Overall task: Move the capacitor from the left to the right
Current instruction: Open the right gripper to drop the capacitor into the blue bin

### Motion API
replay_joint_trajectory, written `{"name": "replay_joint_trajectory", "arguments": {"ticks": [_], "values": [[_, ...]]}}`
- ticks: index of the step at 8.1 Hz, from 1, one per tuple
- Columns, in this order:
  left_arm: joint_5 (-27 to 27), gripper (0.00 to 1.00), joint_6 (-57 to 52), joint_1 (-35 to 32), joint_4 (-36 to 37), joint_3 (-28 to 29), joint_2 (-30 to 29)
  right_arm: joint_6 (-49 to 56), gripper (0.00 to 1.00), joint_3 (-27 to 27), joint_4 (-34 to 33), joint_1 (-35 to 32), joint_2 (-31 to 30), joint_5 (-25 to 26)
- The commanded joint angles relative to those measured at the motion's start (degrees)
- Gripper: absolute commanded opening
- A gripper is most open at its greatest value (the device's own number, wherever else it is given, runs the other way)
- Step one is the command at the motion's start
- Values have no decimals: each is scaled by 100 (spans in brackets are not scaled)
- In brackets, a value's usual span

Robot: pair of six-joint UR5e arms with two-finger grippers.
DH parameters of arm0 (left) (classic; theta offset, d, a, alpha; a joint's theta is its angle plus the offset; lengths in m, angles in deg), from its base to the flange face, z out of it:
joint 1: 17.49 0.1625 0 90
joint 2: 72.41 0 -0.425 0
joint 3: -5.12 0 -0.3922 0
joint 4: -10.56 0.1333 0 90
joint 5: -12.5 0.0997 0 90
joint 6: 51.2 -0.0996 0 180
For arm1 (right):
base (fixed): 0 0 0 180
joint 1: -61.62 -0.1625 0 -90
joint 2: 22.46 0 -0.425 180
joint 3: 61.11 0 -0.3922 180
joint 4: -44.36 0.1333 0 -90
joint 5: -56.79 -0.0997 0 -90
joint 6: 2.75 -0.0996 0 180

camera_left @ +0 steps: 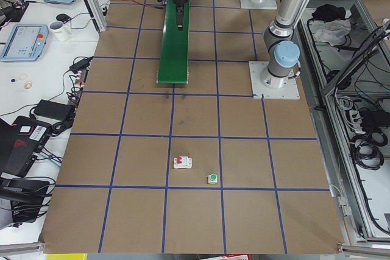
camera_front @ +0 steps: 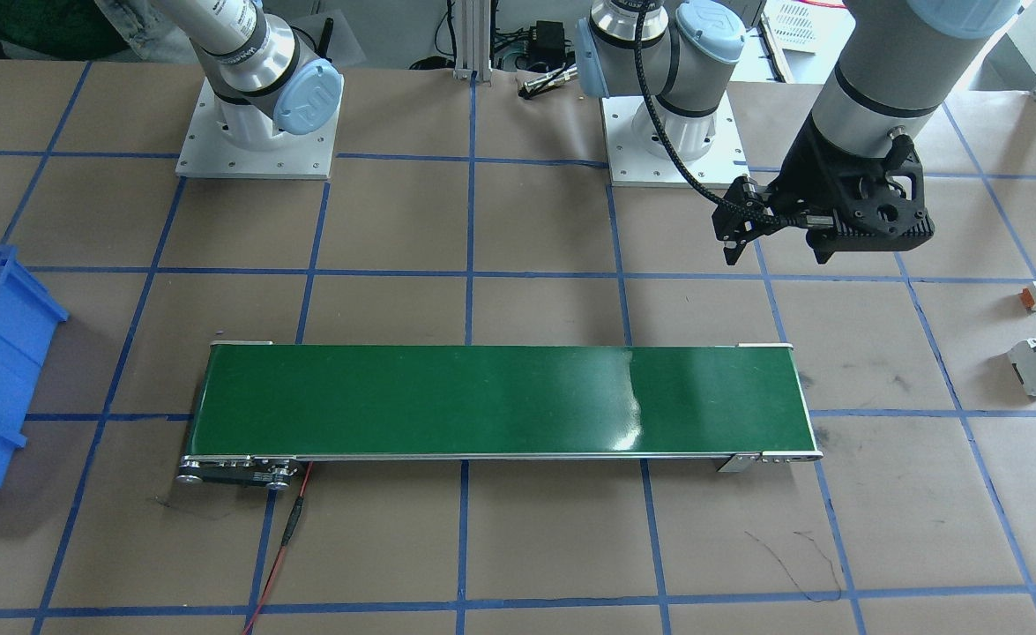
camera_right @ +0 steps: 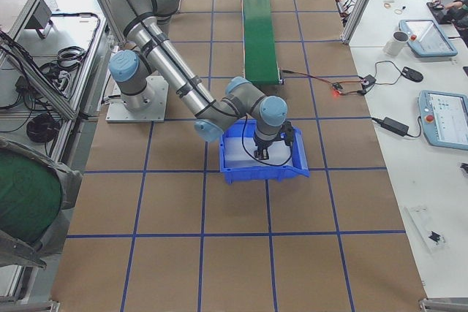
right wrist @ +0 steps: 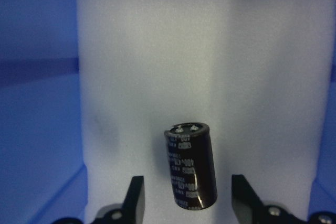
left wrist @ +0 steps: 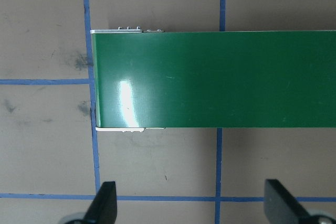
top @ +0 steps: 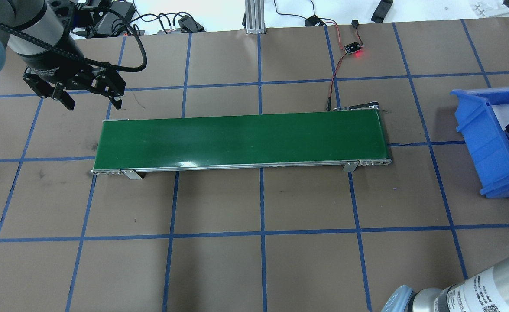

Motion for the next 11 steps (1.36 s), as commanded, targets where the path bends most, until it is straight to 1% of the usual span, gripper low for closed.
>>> {"name": "replay_joint_trajectory", "arguments": {"ticks": [1,3,4,5,7,8,9,11], "values": [[0,100,0,0,0,0,0,-63,88,81,61,4,-305,8],[0,100,0,0,0,0,0,-72,94,151,630,4,-770,0],[0,100,0,0,0,0,0,-73,99,274,720,4,-930,0],[0,100,0,0,0,0,0,-133,100,397,1025,-4,-1149,0],[0,100,0,0,0,0,0,-815,100,643,2104,-109,-1658,0],[0,100,0,0,0,0,0,-1185,100,766,2527,-327,-1904,8],[0,100,0,0,0,0,0,-1554,100,872,2705,-730,-2081,26],[0,100,0,0,0,0,0,-2293,100,890,2865,-1521,-2214,123]]}}
